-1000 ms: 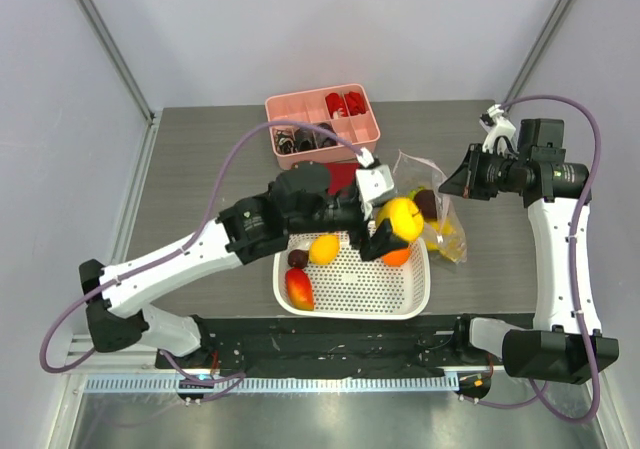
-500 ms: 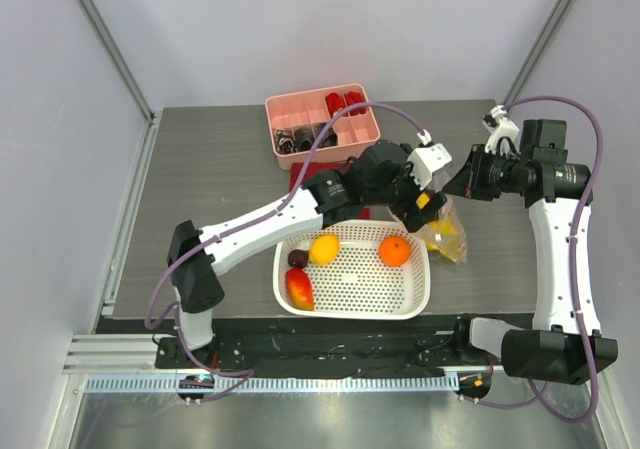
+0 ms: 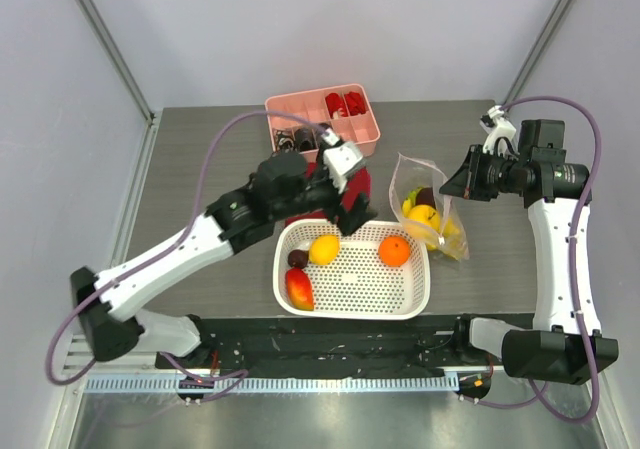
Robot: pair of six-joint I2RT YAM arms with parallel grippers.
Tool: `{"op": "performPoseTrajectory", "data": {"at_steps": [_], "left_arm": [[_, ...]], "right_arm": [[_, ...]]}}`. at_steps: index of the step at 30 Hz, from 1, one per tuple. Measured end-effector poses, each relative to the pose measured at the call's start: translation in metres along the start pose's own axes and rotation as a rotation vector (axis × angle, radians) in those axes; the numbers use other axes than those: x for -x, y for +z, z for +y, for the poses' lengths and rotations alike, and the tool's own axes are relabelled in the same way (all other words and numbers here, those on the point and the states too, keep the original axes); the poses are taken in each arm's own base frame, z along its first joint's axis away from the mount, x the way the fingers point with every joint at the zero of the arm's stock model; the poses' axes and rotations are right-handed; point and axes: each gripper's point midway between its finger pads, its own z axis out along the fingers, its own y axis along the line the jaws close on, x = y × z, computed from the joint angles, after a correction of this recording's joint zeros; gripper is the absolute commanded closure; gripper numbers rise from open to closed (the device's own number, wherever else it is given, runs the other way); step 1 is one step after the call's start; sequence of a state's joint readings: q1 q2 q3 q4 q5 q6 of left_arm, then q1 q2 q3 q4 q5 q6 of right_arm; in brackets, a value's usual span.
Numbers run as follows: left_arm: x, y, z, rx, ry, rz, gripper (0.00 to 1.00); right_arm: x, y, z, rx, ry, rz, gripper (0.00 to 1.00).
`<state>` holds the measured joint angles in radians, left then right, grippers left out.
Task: Place the food in the zip-top bag and seal the zipper
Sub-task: Place the fake fruit in the zipper food storage bag, then pick up the fake fruit from the bin.
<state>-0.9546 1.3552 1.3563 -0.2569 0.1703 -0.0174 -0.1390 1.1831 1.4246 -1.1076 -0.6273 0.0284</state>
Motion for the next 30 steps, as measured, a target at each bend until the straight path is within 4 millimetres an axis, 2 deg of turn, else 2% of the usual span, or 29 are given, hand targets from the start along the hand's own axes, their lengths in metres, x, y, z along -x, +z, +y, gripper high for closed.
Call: {"op": "performPoseTrajectory", "data": {"at_steps": [3, 6, 11, 14, 21, 30], "left_arm": [[-0.010, -0.020, -0.009, -0.038, 0.059, -0.030, 0.00], [-0.037, -0.020, -0.019, -0.096, 0.145, -0.023, 0.02], [-0.120, -0.001, -0.039, -0.180, 0.366, 0.054, 0.00], [-0.167, 0.019, -0.050, -0.237, 0.457, 0.117, 0.00], [-0.201, 0.078, -0.045, -0.229, 0.538, 0.097, 0.00], [-0.214, 0.125, -0.043, -0.224, 0.595, 0.037, 0.01]], "right_arm": [[0.000, 0.000, 0.000, 0.000, 0.000, 0.000, 0.99], [0.000, 0.000, 0.000, 0.000, 0.000, 0.000, 0.99], [0.000, 0.003, -0.002, -0.002, 0.008, 0.010, 0.99], [0.001, 0.005, -0.004, -0.005, 0.015, 0.015, 0.99], [0.005, 0.004, -0.007, -0.017, 0.016, 0.007, 0.99], [0.007, 0.005, -0.012, -0.030, 0.026, 0.008, 0.99]]}}
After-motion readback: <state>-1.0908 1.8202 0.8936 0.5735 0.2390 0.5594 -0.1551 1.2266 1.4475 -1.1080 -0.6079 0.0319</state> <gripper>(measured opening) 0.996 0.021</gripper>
